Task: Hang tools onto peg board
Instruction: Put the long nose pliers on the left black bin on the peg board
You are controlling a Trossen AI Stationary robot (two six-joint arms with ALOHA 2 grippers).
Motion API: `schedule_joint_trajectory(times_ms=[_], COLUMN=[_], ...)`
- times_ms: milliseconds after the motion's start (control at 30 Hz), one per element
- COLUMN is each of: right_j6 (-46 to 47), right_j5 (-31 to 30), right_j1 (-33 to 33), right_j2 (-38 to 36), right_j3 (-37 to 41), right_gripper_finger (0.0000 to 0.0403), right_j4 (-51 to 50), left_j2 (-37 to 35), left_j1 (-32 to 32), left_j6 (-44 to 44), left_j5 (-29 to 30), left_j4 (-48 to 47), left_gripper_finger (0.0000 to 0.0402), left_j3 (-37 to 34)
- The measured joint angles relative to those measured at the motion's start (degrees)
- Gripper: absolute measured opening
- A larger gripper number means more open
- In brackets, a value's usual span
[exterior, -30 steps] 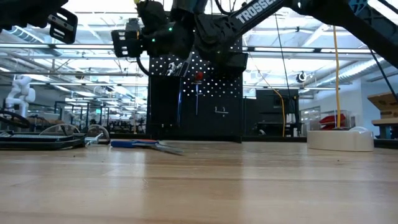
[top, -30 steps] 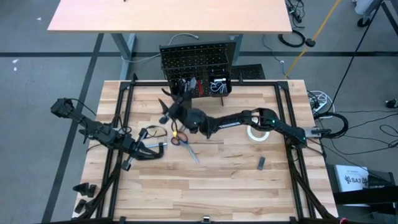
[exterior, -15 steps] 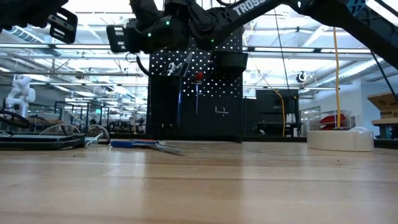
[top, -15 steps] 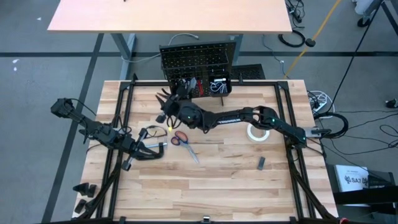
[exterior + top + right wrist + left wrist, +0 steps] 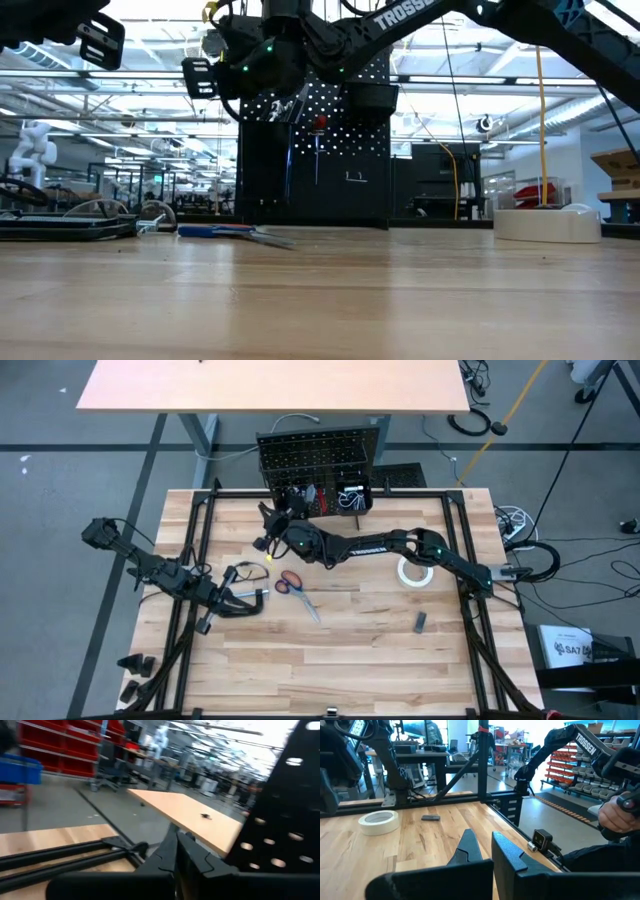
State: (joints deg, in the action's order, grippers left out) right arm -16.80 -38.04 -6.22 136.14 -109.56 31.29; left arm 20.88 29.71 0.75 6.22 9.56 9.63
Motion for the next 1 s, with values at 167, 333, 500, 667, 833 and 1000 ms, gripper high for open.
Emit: schedule_joint_trajectory(times_ms=[167,333,500,667,833,1000], right_j6=[-0.33,-2.98,-8.48,-20.41,-26.47,-24.51], right_j5=[-9.10,-15.99,-17.64,-23.49,-31.86,-34.33], right_j1=[0.11,0.15,0.94,3.08,4.75,2.12], right_j2=[0.00,0.00,0.00,0.00,0.00,-0.26], right_j3=[0.00,0.00,0.00,0.00,0.09,0.33], right_gripper_finger=[0.0000,0.0000,0.0000,0.0000,0.0000,0.0000], right_j4=[-0.48,1.40,7.52,15.24,18.18,18.71], left_j2=[-0.01,0.00,-0.01,0.00,-0.01,-0.01], left_j1=[0.00,0.00,0.00,0.02,0.02,0.02], left_j6=[0.01,0.02,0.04,0.42,0.17,0.37], left_j5=[0.00,0.00,0.00,-0.66,-1.46,-1.49], left_j4=[0.01,-0.05,-1.29,-1.67,-1.57,-1.53], left_gripper_finger=[0.0000,0.0000,0.0000,0.0000,0.0000,0.0000], left_j3=[0.00,0.00,0.02,0.00,0.01,0.00])
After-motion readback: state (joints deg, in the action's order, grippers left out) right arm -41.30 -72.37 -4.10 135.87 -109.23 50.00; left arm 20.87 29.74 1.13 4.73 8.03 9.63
